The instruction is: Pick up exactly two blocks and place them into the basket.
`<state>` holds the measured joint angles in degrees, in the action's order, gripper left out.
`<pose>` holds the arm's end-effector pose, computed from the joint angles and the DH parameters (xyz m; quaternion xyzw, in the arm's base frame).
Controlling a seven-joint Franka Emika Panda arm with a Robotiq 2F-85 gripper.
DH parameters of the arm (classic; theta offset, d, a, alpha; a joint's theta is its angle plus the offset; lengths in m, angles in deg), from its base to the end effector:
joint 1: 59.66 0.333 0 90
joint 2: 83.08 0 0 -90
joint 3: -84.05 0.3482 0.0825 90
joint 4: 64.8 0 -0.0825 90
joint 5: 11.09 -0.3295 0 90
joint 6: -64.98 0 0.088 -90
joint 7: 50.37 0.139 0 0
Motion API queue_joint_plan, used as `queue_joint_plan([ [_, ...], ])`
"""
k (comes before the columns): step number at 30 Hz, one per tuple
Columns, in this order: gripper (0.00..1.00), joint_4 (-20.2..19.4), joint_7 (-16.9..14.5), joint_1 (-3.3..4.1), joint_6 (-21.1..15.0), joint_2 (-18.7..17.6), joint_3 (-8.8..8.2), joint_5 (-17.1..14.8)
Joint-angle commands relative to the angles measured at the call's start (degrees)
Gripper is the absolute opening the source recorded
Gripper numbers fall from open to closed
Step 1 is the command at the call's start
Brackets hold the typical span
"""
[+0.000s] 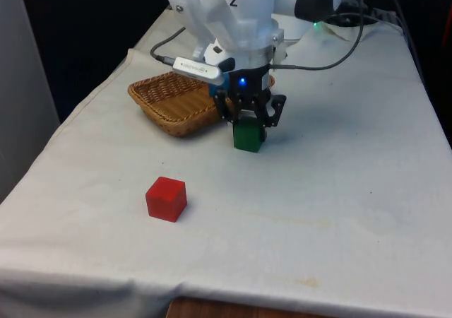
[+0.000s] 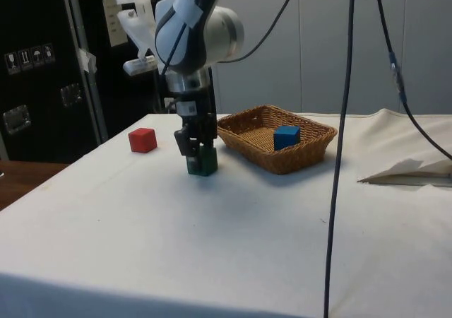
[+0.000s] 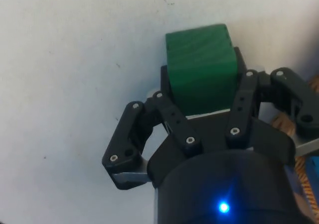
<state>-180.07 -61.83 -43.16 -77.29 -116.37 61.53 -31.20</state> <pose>0.5785 -0.0463 0.2156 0.9974 -0.0683 -0.0214 0.0003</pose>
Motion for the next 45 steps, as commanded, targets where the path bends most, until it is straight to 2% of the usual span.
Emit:
queue_joint_plan([
  [1,0.04,-0.57,0.06,0.11,0.86,1.32,-0.34,0.29],
  [6,0.04,-2.46,0.40,0.80,2.01,4.53,-1.15,1.32],
  [7,0.04,-1.60,0.00,0.23,1.72,3.27,-0.57,0.52],
  [8,0.04,-2.92,0.46,0.80,2.12,5.10,-1.20,1.55],
  [9,0.04,-3.90,0.57,0.86,2.18,6.47,-1.26,2.23],
  [15,0.04,-7.05,0.74,0.86,2.58,10.83,-1.38,4.58],
  [16,0.04,-6.53,0.17,0.34,2.35,10.20,-0.80,3.61],
  [17,0.04,-7.56,0.74,0.86,2.64,11.57,-1.43,5.04],
  [22,0.04,-10.54,0.86,0.86,2.52,15.64,-1.60,7.91],
  [23,0.04,-10.20,0.23,0.34,2.69,15.30,-1.09,6.93],
  [24,0.04,-11.00,0.86,0.80,2.46,16.16,-1.60,8.42],
  [31,0.04,-13.41,0.69,0.69,2.18,19.14,-1.66,12.15],
  [33,0.04,-13.18,0.17,0.34,2.64,19.02,-1.32,11.57],
  [34,0.04,-14.09,0.17,0.52,2.29,20.17,-1.78,12.89],
  [37,0.04,-14.78,-0.57,0.40,2.35,21.03,-2.12,13.46],
  [41,0.04,-15.70,-2.52,0.29,2.41,22.06,-3.15,13.52],
  [42,0.04,-15.36,-2.41,0.34,2.64,21.72,-2.86,12.89],
  [45,0.04,-16.16,-4.18,0.06,2.41,22.35,-4.07,13.24],
])
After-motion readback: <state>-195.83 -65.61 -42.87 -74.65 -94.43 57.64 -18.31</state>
